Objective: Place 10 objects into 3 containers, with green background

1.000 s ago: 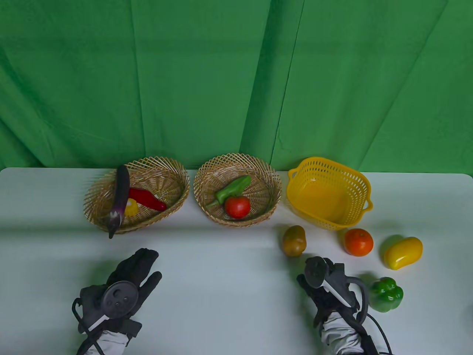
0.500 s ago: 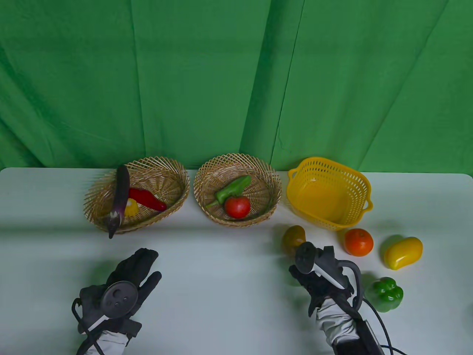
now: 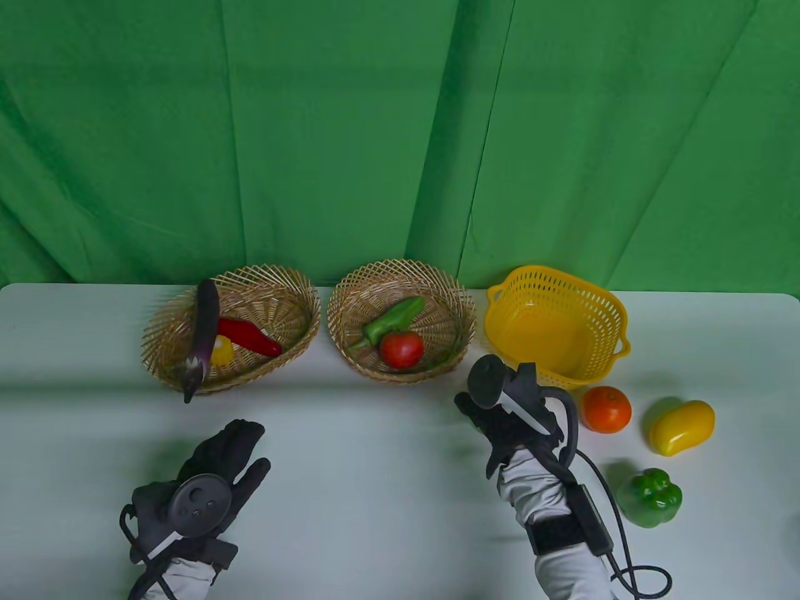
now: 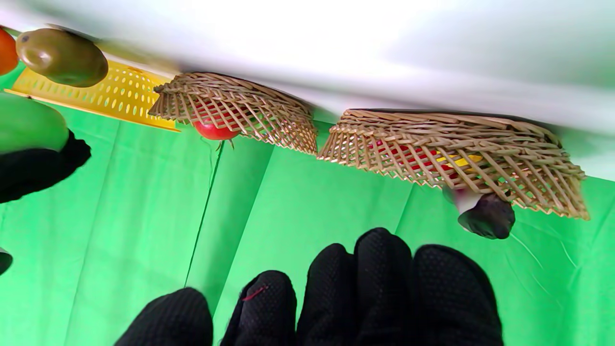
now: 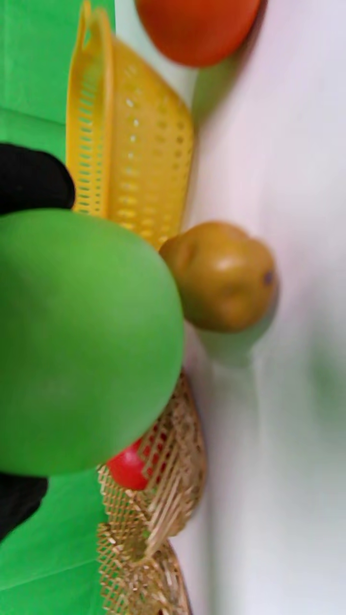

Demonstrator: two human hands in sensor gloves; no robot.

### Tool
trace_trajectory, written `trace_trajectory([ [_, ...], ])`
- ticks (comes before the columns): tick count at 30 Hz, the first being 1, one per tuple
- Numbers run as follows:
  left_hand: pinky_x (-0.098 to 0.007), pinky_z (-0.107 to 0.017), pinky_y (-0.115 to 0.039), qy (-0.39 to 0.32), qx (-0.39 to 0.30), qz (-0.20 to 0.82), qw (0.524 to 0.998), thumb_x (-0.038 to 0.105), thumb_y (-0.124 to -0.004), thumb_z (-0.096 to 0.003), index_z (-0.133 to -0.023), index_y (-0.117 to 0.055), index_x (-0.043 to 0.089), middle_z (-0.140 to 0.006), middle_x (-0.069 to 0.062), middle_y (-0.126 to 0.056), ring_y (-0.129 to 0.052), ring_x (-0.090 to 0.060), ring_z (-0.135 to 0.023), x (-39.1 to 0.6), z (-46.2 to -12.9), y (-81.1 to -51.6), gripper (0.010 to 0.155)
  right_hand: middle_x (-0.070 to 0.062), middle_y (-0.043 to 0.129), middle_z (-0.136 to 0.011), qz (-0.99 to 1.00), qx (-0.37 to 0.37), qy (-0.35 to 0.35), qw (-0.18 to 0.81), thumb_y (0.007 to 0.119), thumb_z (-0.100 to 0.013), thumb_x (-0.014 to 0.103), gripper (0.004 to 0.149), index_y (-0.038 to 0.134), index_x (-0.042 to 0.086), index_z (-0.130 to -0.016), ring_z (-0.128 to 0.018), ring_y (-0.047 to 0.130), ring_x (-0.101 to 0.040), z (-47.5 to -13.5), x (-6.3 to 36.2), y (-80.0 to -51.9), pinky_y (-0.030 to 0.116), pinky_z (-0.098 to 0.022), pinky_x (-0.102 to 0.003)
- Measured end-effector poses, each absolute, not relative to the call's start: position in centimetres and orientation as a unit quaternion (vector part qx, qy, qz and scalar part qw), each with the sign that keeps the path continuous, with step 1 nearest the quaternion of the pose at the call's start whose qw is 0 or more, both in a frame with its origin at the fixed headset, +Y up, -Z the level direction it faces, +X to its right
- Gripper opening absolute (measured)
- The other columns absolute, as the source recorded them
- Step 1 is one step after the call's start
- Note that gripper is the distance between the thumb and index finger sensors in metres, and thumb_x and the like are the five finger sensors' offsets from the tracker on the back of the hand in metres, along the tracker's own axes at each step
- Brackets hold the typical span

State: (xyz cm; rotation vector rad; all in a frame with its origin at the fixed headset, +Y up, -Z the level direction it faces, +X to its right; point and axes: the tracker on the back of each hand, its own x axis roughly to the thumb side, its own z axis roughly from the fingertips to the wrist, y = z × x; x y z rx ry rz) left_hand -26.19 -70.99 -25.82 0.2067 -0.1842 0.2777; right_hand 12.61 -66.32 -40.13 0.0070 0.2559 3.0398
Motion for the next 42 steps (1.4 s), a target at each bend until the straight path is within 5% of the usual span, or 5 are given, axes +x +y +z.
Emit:
trace_trajectory([
  [20,-0.056,-0.061,-0.075,-0.069,0.097,0.139,0.983,0.055,-0.062,-0.0574,-0.114,-0.059,0.029,-0.112,-0.014,-0.075,-0.084,-0.037,-0.095,-27.1,-25.9,-71.2,0.062,-0.017,0.052,-0.117,0.981,-0.067,-0.094,0.153,0.059,-0.055,0.059,0.066,0.048,0.027,-0.111,-0.100,0.061,-0.049,-47.4,7.5,-67.8,0.059,-0.075,-0.060],
  [42,-0.056,-0.061,-0.075,-0.067,0.084,0.130,0.986,0.055,-0.062,-0.0574,-0.114,-0.059,0.029,-0.112,-0.014,-0.075,-0.085,-0.037,-0.095,-26.9,-26.1,-71.4,0.062,-0.018,0.045,-0.120,0.990,-0.048,-0.062,0.118,0.060,-0.054,0.058,0.068,0.043,0.028,-0.113,-0.104,0.056,-0.048,-49.4,6.2,-69.6,0.053,-0.078,-0.062],
])
